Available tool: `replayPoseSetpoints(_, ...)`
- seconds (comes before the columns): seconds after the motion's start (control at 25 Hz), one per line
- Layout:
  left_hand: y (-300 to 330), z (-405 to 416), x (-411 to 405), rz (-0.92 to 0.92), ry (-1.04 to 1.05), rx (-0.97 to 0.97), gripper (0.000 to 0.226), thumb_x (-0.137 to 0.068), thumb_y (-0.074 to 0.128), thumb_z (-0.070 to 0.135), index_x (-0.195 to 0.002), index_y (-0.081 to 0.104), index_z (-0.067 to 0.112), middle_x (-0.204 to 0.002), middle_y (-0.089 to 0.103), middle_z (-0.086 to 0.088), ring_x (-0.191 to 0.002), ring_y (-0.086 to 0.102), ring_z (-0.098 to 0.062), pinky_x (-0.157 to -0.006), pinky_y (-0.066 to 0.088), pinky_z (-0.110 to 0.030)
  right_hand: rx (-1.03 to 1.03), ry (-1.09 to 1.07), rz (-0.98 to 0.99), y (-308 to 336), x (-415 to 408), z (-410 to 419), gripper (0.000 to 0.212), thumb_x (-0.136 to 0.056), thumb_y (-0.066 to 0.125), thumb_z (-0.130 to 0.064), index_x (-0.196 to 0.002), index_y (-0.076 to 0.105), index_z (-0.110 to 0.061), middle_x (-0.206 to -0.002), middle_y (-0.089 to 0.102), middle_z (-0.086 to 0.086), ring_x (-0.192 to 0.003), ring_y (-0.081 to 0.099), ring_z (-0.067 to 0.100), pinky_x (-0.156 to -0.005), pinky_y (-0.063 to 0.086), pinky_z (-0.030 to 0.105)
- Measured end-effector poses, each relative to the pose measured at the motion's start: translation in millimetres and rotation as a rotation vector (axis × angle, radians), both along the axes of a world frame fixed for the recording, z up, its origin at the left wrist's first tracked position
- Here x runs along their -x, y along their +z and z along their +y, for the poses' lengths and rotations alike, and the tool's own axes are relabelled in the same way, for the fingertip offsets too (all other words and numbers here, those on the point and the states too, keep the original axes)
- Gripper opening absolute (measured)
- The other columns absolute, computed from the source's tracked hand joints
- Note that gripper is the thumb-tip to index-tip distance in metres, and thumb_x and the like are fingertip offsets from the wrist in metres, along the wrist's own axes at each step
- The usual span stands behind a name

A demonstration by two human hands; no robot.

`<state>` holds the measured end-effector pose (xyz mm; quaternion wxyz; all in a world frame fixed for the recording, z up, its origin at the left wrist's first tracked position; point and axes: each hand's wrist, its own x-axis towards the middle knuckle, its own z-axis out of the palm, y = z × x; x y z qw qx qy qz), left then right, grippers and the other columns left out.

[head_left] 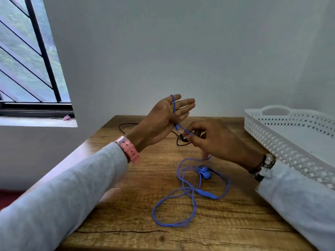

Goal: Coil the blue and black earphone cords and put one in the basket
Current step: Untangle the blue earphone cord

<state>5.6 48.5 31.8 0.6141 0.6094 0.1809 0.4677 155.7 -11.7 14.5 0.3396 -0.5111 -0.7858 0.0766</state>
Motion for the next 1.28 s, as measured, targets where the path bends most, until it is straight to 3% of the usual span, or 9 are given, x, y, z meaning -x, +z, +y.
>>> replayPoseSetpoints(0.16,-6,2,15,0.164,0.025,-0.091,0.076,-0.078,0.026,-0.030,-0.145,0.015,0.003,-0.141,0.045,-0.015,-0.131,0.044,-0.024,-0.112,0.031,-0.035,0.095,0.065,0.080,7,-5,-4,0.007,-0.086,0.065,-0.019,-0.092,0.068,-0.022,-0.067,0.064,-0.004,-0.033,0.057,0.010,-0.039,0.042,0.015)
replayPoseSetpoints(0.32,-9,5,20,0.434,-0.089,-0.221,0.068,-0.083,0.041,-0.013,-0.144,0.021,0.008,-0.129,0.054,-0.007,-0.123,0.052,-0.021,-0.105,0.040,-0.036,-0.018,0.074,-0.026,12,-7,-5,0.002,-0.083,0.068,-0.020,-0.084,0.070,-0.020,-0.054,0.064,-0.011,-0.033,0.057,0.008,-0.053,0.055,0.034)
replayPoseSetpoints(0.4,-10,1,18,0.532,-0.163,-0.286,0.059,-0.079,0.050,0.003,-0.136,0.035,0.011,-0.117,0.062,-0.001,-0.113,0.059,-0.016,-0.099,0.044,-0.033,-0.088,0.085,-0.022,17,-8,-9,0.003,-0.081,0.071,-0.019,-0.081,0.072,-0.016,-0.051,0.062,-0.009,-0.038,0.059,0.004,-0.046,0.052,0.027)
replayPoseSetpoints(0.48,-10,-4,17,0.579,-0.258,-0.316,0.050,-0.074,0.047,0.002,-0.123,0.047,0.011,-0.108,0.065,-0.008,-0.104,0.064,-0.018,-0.095,0.047,-0.033,-0.163,0.104,-0.012,23,-10,-11,0.006,-0.077,0.075,-0.017,-0.078,0.073,-0.012,-0.056,0.063,-0.009,-0.045,0.058,-0.002,-0.045,0.044,0.011)
replayPoseSetpoints(0.56,-9,-7,17,0.602,-0.361,-0.294,0.054,-0.072,0.038,-0.007,-0.122,0.050,0.010,-0.106,0.066,-0.017,-0.101,0.066,-0.026,-0.097,0.048,-0.040,-0.234,0.113,-0.027,25,-12,-12,0.010,-0.074,0.077,-0.021,-0.078,0.073,-0.012,-0.059,0.066,-0.006,-0.053,0.060,0.000,-0.050,0.043,0.010)
replayPoseSetpoints(0.76,-7,-8,19,0.584,-0.511,-0.213,0.056,-0.071,0.032,-0.011,-0.123,0.047,0.001,-0.087,0.070,-0.017,-0.068,0.067,-0.021,-0.071,0.051,-0.028,-0.308,0.100,0.103,28,-20,-7,0.021,-0.072,0.074,-0.031,-0.081,0.073,-0.012,-0.065,0.068,0.013,-0.058,0.065,0.028,-0.059,0.054,0.045)
replayPoseSetpoints(0.88,-2,-11,20,0.499,-0.485,-0.189,0.043,-0.085,0.031,-0.002,-0.124,0.048,0.000,-0.071,0.067,-0.014,-0.046,0.048,-0.013,-0.057,0.046,-0.025,-0.214,0.092,0.270,30,-25,-3,0.026,-0.068,0.072,-0.035,-0.081,0.071,-0.013,-0.073,0.070,0.014,-0.061,0.068,0.028,-0.064,0.058,0.046)
replayPoseSetpoints(1.04,6,-12,27,0.546,-0.371,-0.282,0.035,-0.099,0.029,0.004,-0.124,0.051,-0.004,-0.051,0.056,-0.004,-0.037,0.025,-0.008,-0.047,0.036,-0.018,-0.168,0.027,0.283,26,-29,5,0.011,-0.073,0.074,-0.024,-0.082,0.071,-0.018,-0.083,0.072,0.000,-0.075,0.069,0.021,-0.079,0.057,0.043)
replayPoseSetpoints(1.28,3,-15,23,0.252,-0.524,-0.090,0.030,-0.097,0.029,0.010,-0.108,0.054,-0.002,-0.057,0.062,-0.005,-0.035,0.037,-0.005,-0.049,0.042,-0.018,0.189,0.198,0.726,4,-10,11,0.010,-0.085,0.062,-0.002,-0.093,0.057,0.002,-0.099,0.060,0.033,-0.091,0.068,0.039,-0.085,0.056,0.047)
